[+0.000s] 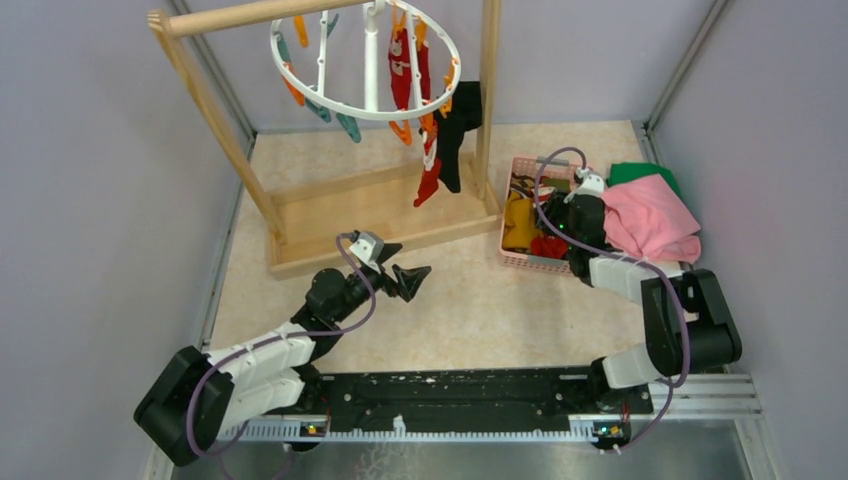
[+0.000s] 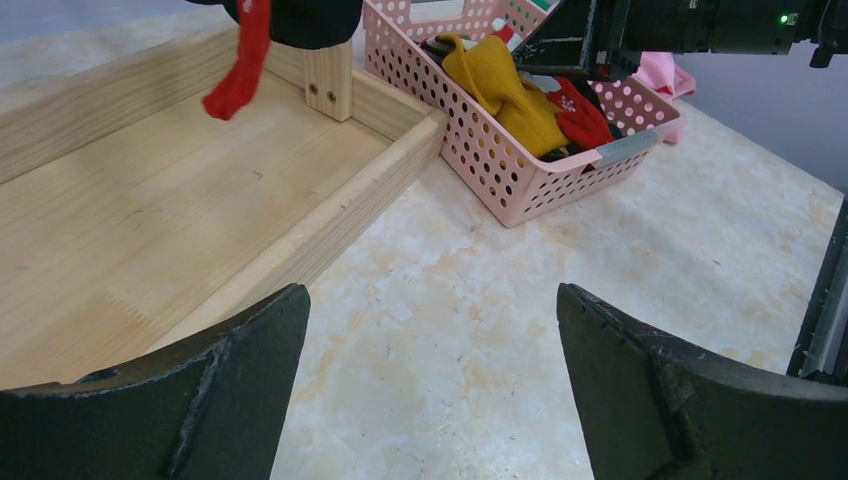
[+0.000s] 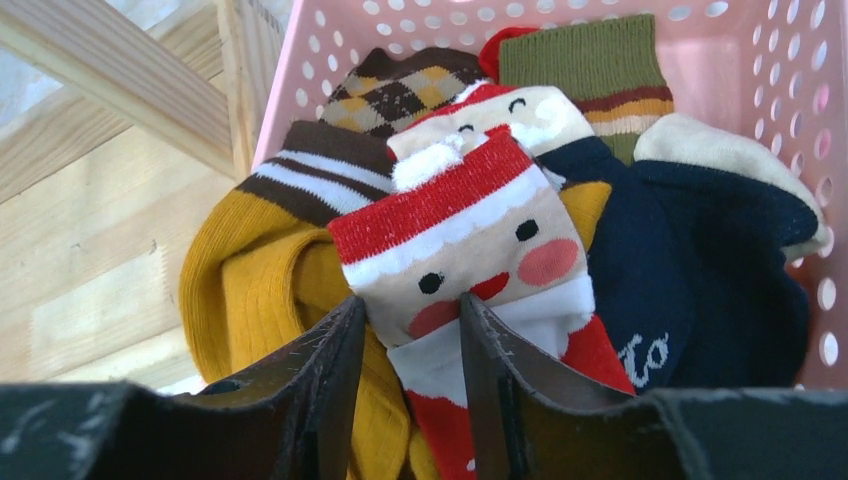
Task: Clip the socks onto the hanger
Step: Pick up the sock from the bin.
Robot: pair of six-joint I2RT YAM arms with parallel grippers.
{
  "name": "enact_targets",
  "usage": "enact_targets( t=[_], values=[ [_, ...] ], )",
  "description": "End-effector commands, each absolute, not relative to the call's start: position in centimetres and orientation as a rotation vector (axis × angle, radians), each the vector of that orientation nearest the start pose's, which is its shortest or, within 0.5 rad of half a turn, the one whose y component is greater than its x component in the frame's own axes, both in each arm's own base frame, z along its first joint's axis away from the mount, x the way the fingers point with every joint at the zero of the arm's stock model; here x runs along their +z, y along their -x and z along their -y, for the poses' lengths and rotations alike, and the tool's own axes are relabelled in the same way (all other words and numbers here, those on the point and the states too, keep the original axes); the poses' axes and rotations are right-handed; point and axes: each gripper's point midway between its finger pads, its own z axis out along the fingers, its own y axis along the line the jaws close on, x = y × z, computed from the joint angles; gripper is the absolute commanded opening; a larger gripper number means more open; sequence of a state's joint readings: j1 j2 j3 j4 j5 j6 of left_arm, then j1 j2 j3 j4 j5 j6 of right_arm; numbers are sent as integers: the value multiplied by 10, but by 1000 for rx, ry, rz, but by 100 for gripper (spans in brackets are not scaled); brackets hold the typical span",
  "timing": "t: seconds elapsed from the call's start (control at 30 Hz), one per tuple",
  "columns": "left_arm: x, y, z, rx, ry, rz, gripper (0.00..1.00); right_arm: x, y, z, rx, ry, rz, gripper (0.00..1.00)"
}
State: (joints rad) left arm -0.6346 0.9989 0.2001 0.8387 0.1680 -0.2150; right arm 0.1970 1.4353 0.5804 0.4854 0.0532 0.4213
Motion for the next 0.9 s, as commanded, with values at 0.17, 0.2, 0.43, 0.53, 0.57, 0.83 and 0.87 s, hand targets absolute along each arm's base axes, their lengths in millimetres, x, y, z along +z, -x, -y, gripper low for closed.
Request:
enact_targets(
  t=[0.17, 0.2, 0.43, 0.53, 0.57, 0.83, 0.87],
  values=[
    [188, -252, 232, -815, -450, -1447, 99, 147, -415, -80, 364, -264, -1799, 24],
    [188, -252, 232, -816, -452, -1448, 99, 146, -413, -78, 356, -263, -1799, 19],
    [190, -251, 235, -830, -458, -1444, 99, 157, -404, -74, 359, -251, -1755, 8],
    [192, -249, 236, -842, -468, -1433, 99, 170, -399, -74, 366, -217, -1710, 5],
    [194, -247, 237, -852, -479, -1424, 99, 178, -395, -76, 371, -187, -1682, 4],
    [226, -208, 250, -965, -667, -1190, 95, 258, -356, -75, 372, -37, -1387, 1],
    [228, -204, 253, -971, -701, -1162, 93, 267, -351, -78, 387, -19, -1356, 1]
  ],
)
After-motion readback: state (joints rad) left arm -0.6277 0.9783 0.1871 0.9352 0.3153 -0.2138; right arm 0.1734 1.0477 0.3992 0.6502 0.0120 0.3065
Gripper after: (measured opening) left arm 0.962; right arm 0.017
